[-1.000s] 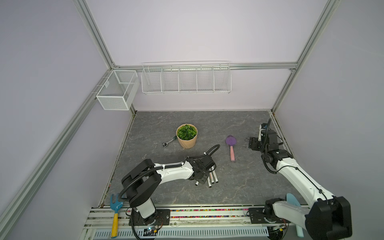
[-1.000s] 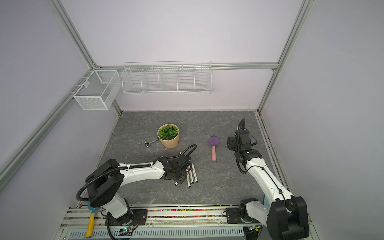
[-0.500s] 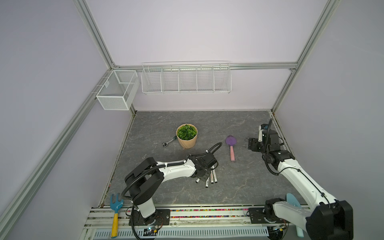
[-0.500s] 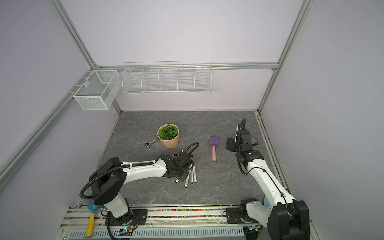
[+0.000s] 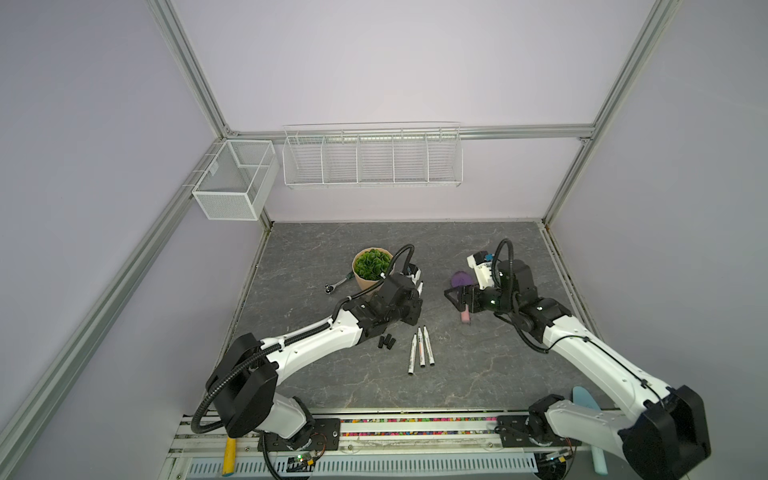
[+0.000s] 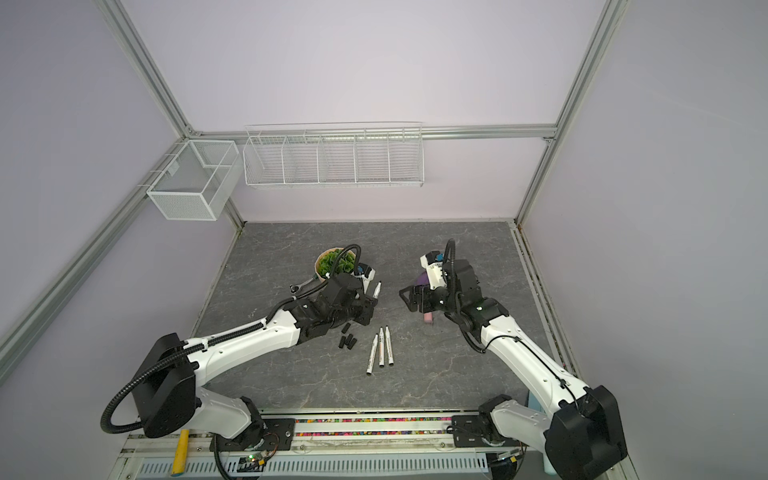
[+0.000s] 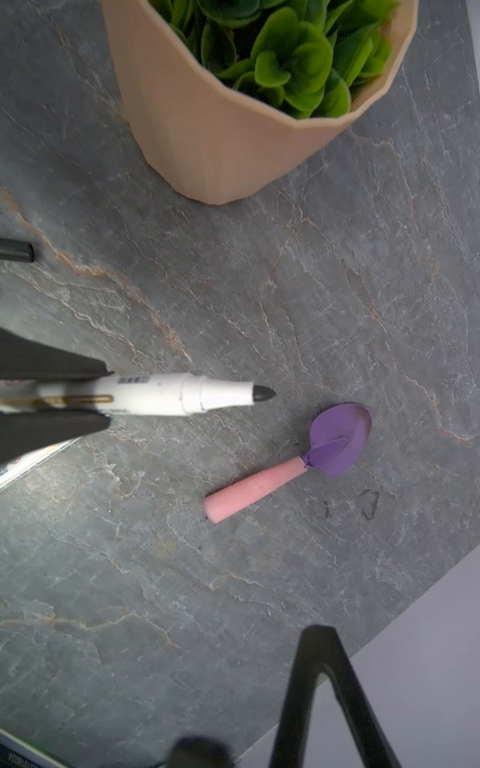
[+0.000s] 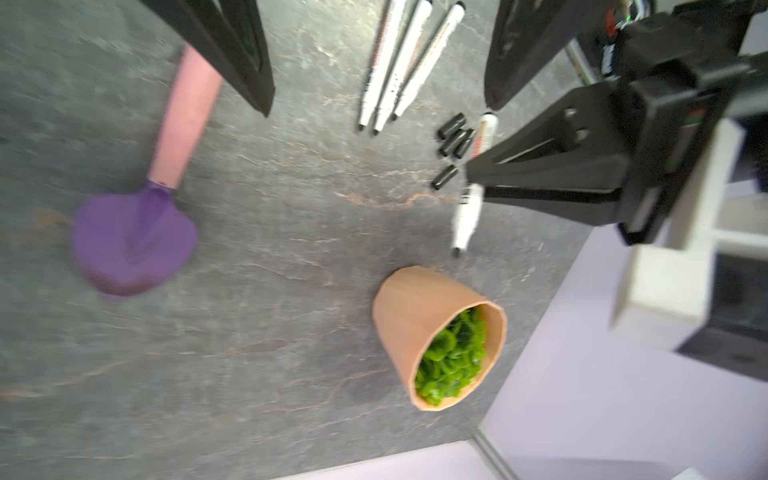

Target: Insert the pens into the pen caps

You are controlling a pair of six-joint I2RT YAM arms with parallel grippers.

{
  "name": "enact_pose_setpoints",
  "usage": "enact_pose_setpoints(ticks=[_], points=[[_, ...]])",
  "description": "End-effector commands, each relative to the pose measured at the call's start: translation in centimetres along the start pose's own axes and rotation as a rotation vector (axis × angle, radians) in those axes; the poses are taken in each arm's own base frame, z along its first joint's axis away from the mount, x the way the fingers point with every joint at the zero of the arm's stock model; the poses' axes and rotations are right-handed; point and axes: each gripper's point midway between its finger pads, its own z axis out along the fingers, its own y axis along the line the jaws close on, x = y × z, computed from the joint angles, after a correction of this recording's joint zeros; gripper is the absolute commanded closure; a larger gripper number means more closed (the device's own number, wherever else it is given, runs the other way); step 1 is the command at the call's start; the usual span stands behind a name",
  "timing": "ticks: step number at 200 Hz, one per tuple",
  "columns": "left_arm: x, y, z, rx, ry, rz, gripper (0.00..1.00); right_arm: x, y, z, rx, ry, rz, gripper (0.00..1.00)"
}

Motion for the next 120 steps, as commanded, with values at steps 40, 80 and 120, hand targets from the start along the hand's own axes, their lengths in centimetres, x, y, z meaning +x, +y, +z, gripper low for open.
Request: enact_pose_setpoints(ticks=[40, 80, 120], points=[[-0.9, -1.6, -0.7, 0.105, -0.089, -0.006, 1.00, -1.7, 4.0, 3.7, -0.127, 0.008, 0.008, 0.27], [-1.4, -2.2, -1.2, 0.147, -0.122, 0.008, 1.00, -1.7, 3.5, 5.6, -0.118, 0.011, 0.060, 0.38], [-1.7, -2.4, -1.5, 0.159, -0.133, 0.008, 1.00, -1.5, 3.2, 6.8, -0.120, 0.022, 0.095, 0.57]])
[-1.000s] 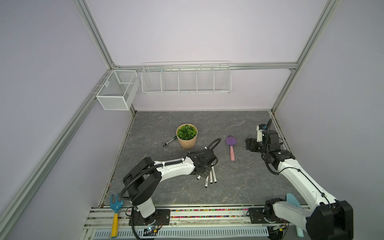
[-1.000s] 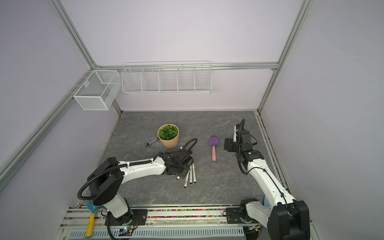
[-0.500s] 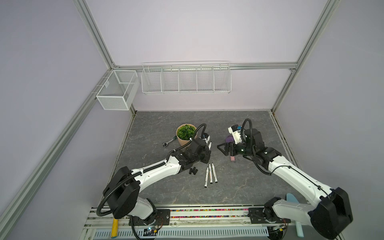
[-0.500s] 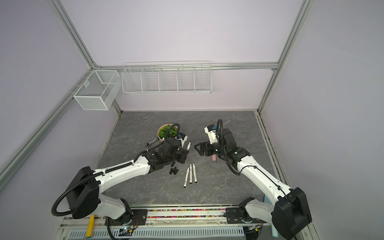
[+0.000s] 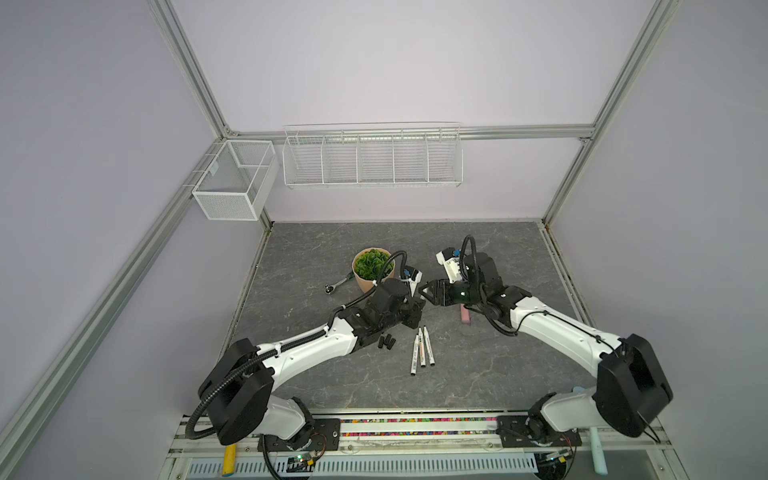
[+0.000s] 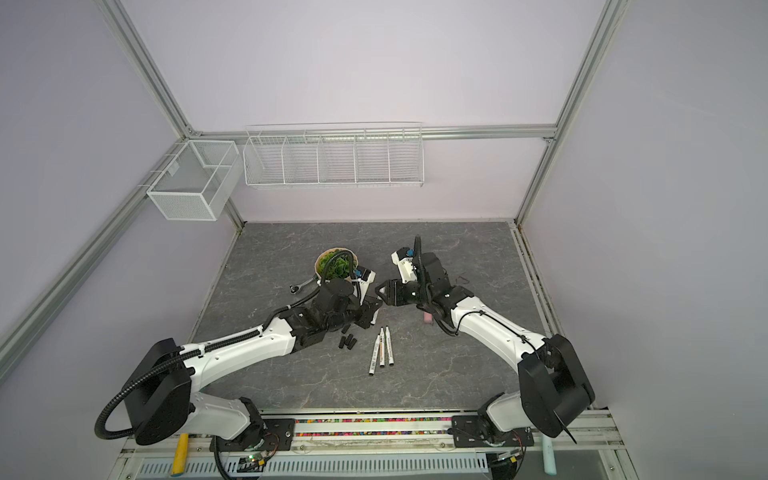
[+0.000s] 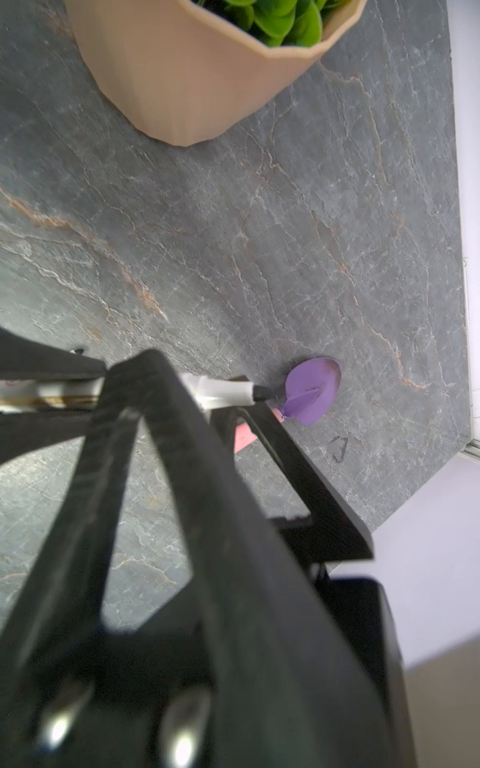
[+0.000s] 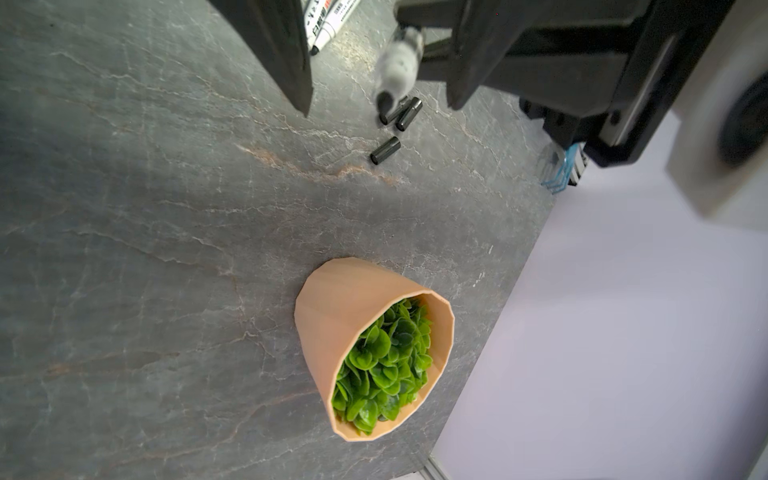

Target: Insert the pens into the pen caps

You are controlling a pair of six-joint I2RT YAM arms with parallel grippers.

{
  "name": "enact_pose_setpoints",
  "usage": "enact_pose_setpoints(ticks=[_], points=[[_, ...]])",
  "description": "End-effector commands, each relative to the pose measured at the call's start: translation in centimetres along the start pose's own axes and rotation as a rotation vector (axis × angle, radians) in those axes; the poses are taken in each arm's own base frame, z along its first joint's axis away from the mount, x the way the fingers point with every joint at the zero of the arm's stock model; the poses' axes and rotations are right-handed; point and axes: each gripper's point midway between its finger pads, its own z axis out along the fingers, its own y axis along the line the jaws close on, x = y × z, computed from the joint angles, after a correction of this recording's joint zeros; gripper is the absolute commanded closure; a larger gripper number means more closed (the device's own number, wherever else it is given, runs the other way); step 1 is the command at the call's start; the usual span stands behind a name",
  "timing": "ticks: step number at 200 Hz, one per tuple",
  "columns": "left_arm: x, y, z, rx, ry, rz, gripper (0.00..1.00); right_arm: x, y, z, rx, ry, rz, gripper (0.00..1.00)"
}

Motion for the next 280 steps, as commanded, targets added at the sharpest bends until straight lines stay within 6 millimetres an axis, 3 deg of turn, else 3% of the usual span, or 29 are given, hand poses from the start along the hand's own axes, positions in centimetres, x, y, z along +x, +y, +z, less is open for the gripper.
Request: enact_pose_setpoints(ticks=[1, 84, 88, 98, 110, 130, 224, 280], points=[[-0.8, -0.7, -0.5, 0.032, -0.034, 0.008, 1.00, -1.4, 0.9, 0.2, -0.028, -0.039, 0.008, 0.57], [-1.1, -0.4, 0.1, 0.010, -0.044, -0.012, 1.00, -0.9, 1.6, 0.4, -0.077, -0.013, 0.029, 0.83], [-1.0, -0.3, 0.2, 0.008, -0.042, -0.013, 0.97, -1.0, 1.6, 0.4, -0.076, -0.014, 0.029, 0.84], [-1.0, -0.2, 0.1, 0.004, -0.043, -0.016, 0.78, -1.1, 1.7, 0.2, -0.080, -0.017, 0.029, 0.85], [-1.1, 0.0, 0.1, -0.003, -0.045, -0.017, 0.66, -1.0, 1.9, 0.1, -0.087, -0.013, 0.030, 0.87], [-1.0, 0.2, 0.0, -0.019, -0.042, -0.025, 0.58, -1.1, 2.2, -0.1, -0.096, -0.015, 0.031, 0.89], [-0.3, 0.0, 0.8, -0.004, -0.015, -0.013, 0.59, -1.7, 2.8, -1.2, -0.130, -0.030, 0.047, 0.90], [-1.3, -0.6, 1.7, 0.021, -0.033, -0.016, 0.65, -1.8, 2.7, -1.8, -0.134, -0.035, 0.062, 0.90]])
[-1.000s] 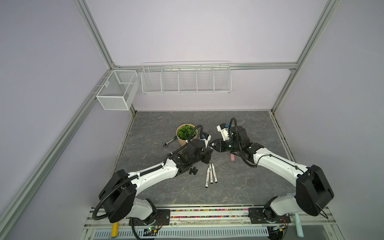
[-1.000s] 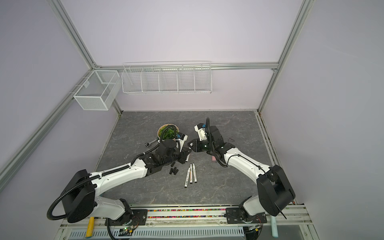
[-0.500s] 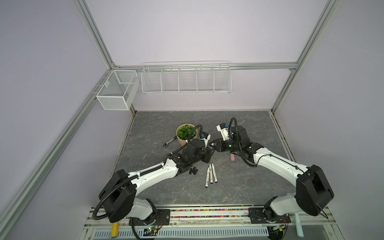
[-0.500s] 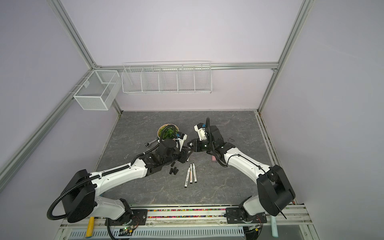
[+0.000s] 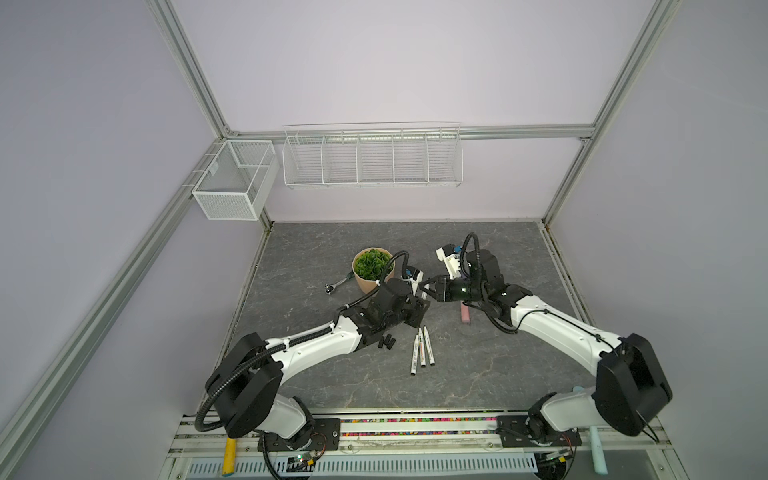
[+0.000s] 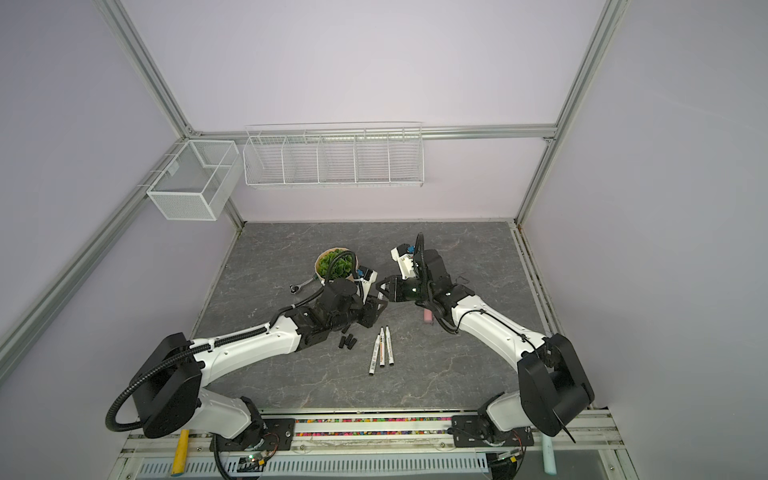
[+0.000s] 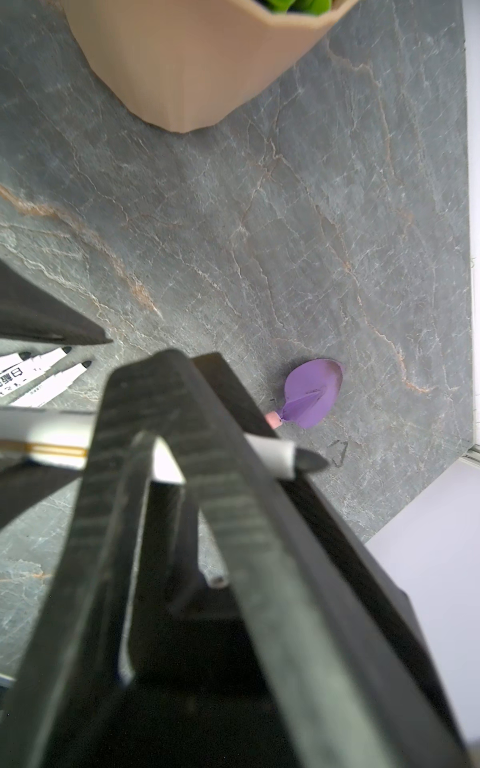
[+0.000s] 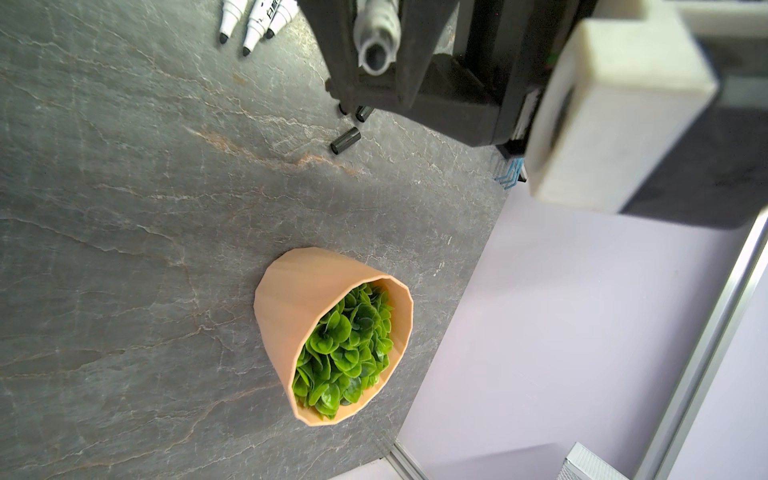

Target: Insert the pens into the pen caps

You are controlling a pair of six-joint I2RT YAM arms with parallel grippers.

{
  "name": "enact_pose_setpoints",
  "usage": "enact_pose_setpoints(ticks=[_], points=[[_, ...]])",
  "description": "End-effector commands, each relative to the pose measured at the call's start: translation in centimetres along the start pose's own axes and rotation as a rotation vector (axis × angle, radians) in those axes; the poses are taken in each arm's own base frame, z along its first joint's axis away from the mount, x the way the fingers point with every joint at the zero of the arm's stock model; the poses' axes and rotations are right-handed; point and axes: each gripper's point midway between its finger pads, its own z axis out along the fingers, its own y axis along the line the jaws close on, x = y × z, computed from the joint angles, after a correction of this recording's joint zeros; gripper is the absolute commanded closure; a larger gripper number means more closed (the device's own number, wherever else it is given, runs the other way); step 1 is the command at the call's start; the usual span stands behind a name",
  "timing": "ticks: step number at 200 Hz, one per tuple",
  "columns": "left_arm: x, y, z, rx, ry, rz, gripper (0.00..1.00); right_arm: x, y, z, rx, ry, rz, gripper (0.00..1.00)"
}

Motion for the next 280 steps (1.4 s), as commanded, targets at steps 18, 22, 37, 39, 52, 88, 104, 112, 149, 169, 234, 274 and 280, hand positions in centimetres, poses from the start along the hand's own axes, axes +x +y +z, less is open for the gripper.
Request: enact_pose_setpoints(ticks=[18, 22, 37, 39, 52, 88, 104, 112, 149, 169, 234, 274, 280], points=[[-2.4, -1.3, 0.1, 0.044, -0.059, 0.002, 0.69, -0.5, 0.9, -1.0, -0.027, -0.017, 0.008, 0.90], [-2.5, -1.3, 0.1, 0.046, -0.061, 0.002, 0.69, -0.5, 0.8, -1.0, -0.025, -0.017, 0.009, 0.90], [-2.7, -1.6, 0.0, 0.057, -0.065, 0.003, 0.70, -0.4, 0.6, -1.0, -0.021, -0.015, 0.014, 0.90], [-2.7, -1.6, -0.1, 0.059, -0.066, 0.003, 0.70, -0.4, 0.6, -1.0, -0.021, -0.015, 0.013, 0.91], [-2.9, -1.8, -0.2, 0.065, -0.072, 0.002, 0.71, -0.3, 0.5, -1.1, -0.016, -0.016, 0.017, 0.91], [-2.9, -1.9, -0.3, 0.075, -0.073, 0.003, 0.76, -0.4, 0.4, -1.2, -0.016, -0.021, 0.022, 0.90], [-2.6, -1.9, -0.1, 0.074, -0.063, 0.004, 0.87, -0.5, 0.4, -1.2, -0.015, -0.025, 0.020, 0.91], [-2.6, -1.9, -0.2, 0.074, -0.063, 0.006, 0.95, -0.5, 0.3, -1.3, -0.010, -0.029, 0.023, 0.91], [-2.8, -0.6, -0.7, 0.029, -0.097, -0.047, 1.00, -0.5, 0.0, -1.4, 0.013, -0.030, 0.012, 0.79], [-2.7, 2.0, -1.1, -0.056, -0.124, -0.139, 1.00, -0.2, -0.1, -1.7, 0.047, -0.018, -0.033, 0.41], [1.2, 14.9, -9.1, -0.635, -0.261, -0.470, 1.00, 6.8, 0.0, 2.5, 0.116, 0.259, -0.232, 0.34], [3.7, 18.3, -15.4, -0.868, -0.339, -0.557, 1.00, 11.2, 0.9, 7.5, 0.123, 0.444, -0.336, 0.36], [4.0, 18.5, -16.0, -0.879, -0.348, -0.566, 1.00, 11.7, 0.9, 8.1, 0.127, 0.469, -0.352, 0.36]])
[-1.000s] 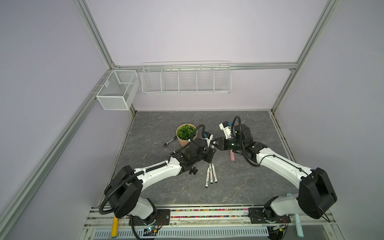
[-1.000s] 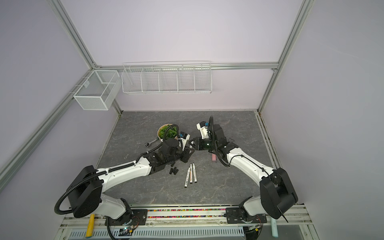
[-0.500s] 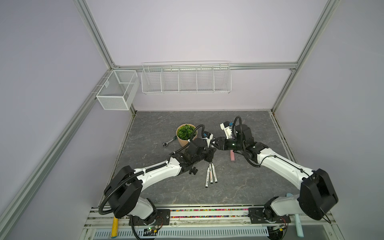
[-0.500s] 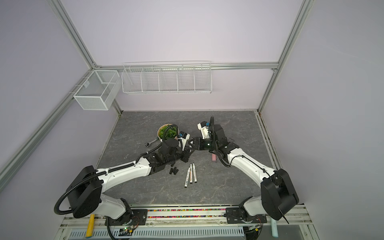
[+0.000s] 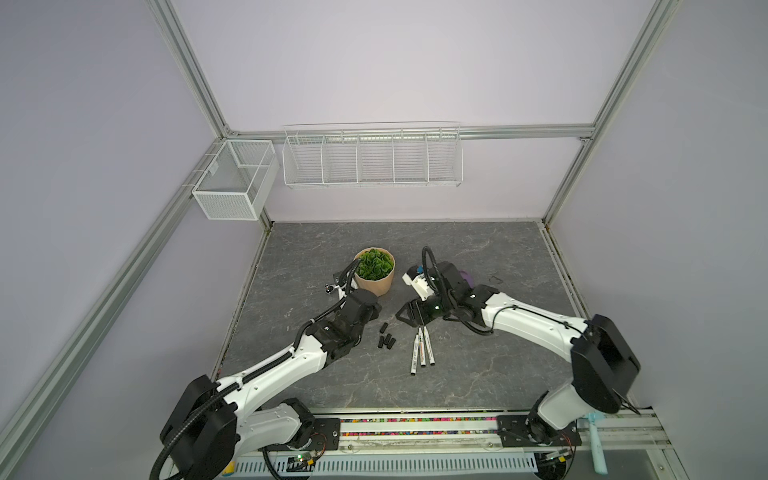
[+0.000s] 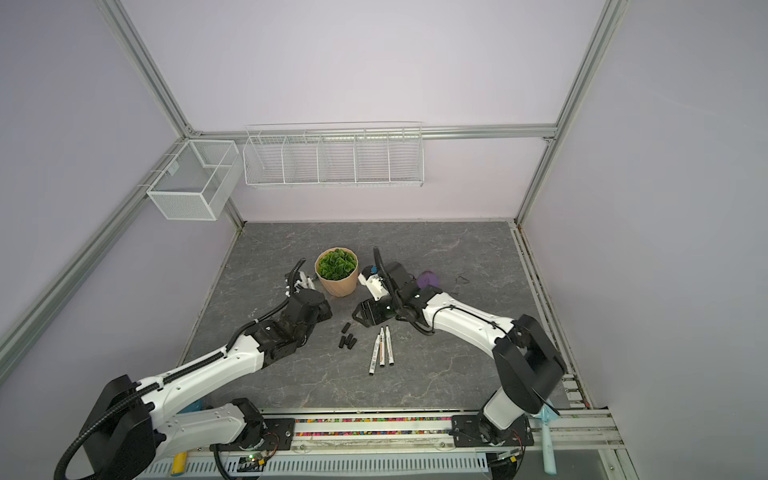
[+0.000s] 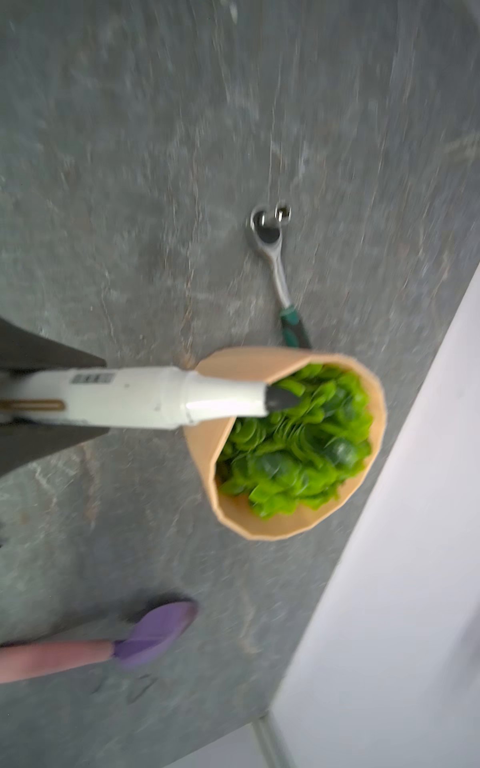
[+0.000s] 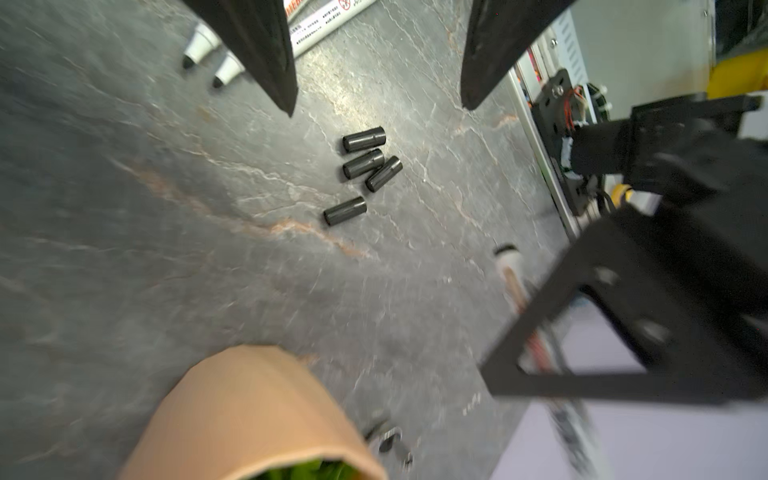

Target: Insert the pens into the pen caps

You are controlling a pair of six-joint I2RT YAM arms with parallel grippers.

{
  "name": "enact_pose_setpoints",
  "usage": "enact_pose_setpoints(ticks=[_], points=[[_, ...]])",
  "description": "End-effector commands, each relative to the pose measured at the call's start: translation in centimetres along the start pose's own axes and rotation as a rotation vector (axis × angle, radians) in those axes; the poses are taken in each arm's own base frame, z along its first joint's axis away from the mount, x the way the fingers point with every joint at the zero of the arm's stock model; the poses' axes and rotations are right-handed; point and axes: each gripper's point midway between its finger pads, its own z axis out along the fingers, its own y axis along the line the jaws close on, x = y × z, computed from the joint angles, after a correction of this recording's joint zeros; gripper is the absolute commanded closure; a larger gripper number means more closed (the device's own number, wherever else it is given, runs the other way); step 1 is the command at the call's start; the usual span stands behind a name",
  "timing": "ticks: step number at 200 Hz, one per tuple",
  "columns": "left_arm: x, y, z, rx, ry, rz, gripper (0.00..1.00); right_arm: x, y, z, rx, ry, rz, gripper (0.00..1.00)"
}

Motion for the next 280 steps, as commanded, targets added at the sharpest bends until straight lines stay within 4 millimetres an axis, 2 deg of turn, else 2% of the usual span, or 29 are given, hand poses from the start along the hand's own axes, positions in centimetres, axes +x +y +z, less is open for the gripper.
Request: enact_pose_setpoints(ticks=[1, 43, 94, 133, 216, 280], points=[[-0.7, 5.6, -1.4, -0.198, -0.085, -0.066, 1.00, 1.3, 0.5, 2.2, 0.033, 0.105, -0.103, 0.36], [-0.6, 7.6, -2.6, -0.218, -0.107, -0.098, 1.00, 2.3, 0.0, 5.6, 0.045, 0.222, -0.082, 0.37], [-1.2, 7.7, -3.1, -0.216, -0.118, -0.065, 1.00, 3.1, -1.1, 8.0, 0.063, 0.297, -0.027, 0.37], [-1.2, 7.9, -3.2, -0.223, -0.117, -0.045, 1.00, 3.1, -1.7, 9.3, 0.074, 0.316, -0.004, 0.38], [-1.2, 8.3, -3.4, -0.232, -0.121, -0.038, 1.00, 2.6, -1.7, 11.3, 0.096, 0.337, -0.021, 0.39], [-1.0, 8.0, -3.2, -0.221, -0.110, -0.033, 1.00, 3.0, -2.2, 12.6, 0.220, 0.379, -0.102, 0.41]])
